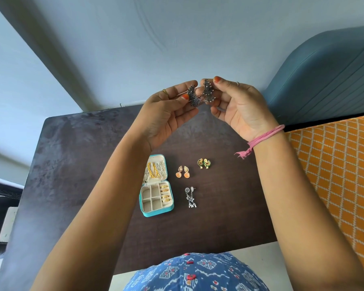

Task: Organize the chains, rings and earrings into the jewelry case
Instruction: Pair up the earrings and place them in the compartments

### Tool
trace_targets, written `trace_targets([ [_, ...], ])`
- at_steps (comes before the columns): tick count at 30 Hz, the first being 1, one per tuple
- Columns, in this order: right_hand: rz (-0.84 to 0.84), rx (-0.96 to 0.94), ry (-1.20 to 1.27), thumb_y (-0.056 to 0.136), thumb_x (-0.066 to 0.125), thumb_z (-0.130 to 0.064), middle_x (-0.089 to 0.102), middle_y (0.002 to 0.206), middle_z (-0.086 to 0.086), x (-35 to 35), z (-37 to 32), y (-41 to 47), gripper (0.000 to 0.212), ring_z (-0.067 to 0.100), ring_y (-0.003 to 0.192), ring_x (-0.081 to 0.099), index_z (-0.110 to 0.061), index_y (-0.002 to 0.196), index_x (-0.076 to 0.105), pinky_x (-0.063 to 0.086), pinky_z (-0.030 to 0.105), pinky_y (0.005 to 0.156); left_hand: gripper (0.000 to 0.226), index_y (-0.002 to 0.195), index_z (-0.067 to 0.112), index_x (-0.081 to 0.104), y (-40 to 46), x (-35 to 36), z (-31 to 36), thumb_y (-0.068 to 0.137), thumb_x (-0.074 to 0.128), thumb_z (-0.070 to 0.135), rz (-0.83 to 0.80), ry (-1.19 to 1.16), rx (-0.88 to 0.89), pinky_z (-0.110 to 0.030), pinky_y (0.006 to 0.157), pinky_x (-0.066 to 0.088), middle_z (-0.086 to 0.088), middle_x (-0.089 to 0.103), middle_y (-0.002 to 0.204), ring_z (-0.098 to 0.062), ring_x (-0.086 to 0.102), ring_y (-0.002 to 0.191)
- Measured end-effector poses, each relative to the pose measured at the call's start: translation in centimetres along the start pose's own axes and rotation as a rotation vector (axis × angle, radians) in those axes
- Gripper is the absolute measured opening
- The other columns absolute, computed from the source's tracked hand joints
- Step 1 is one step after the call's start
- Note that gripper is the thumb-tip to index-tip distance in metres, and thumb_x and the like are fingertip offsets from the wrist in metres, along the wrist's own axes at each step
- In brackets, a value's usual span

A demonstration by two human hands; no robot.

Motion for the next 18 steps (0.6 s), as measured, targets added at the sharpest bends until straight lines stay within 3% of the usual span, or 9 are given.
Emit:
trace_targets([
  [8,-0.014,0.021,0.012,0.091,0.059,-0.017,0.073,0.098,0.005,-2.1,1.5,-0.3,0.018,0.009,0.084,0.062,-0.011,0.104,0.069,0.044,0.022,0.071,0.031,0.122,0.002,0.059,0.7,0.2,-2.2,0.095,0.044,0.001,0.060,0.009,-0.107,-0.034,0.092,0.054,-0.014,0.068,0.116,-0.022,0.068,0.103],
  [12,0.035,0.068,-0.041,0.090,0.061,-0.012,0.073,0.098,0.004,-4.6,4.2,-0.7,0.017,0.005,0.078,0.059,-0.013,0.105,0.069,0.046,0.019,0.070,0.023,0.115,0.005,0.061,1.0,-0.1,-5.2,0.096,0.047,0.000,0.111,0.092,-0.136,-0.032,0.088,0.054,-0.005,0.073,0.099,-0.015,0.070,0.093],
  [18,0.138,0.206,-0.105,0.090,0.062,-0.010,0.072,0.103,0.003,-9.2,12.3,-2.6,0.019,0.009,0.094,0.060,-0.018,0.104,0.071,0.048,0.019,0.074,0.022,0.104,0.012,0.063,0.1,-1.1,-14.1,0.096,0.048,-0.002,0.196,0.203,-0.276,-0.025,0.083,0.055,0.001,0.069,0.087,-0.002,0.069,0.079],
])
Point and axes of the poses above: each hand's wrist, its own y-axis towards the middle knuckle, its own x-axis out of the palm, z = x × y, the point moved 8 cm from there along y, towards the middle knuckle
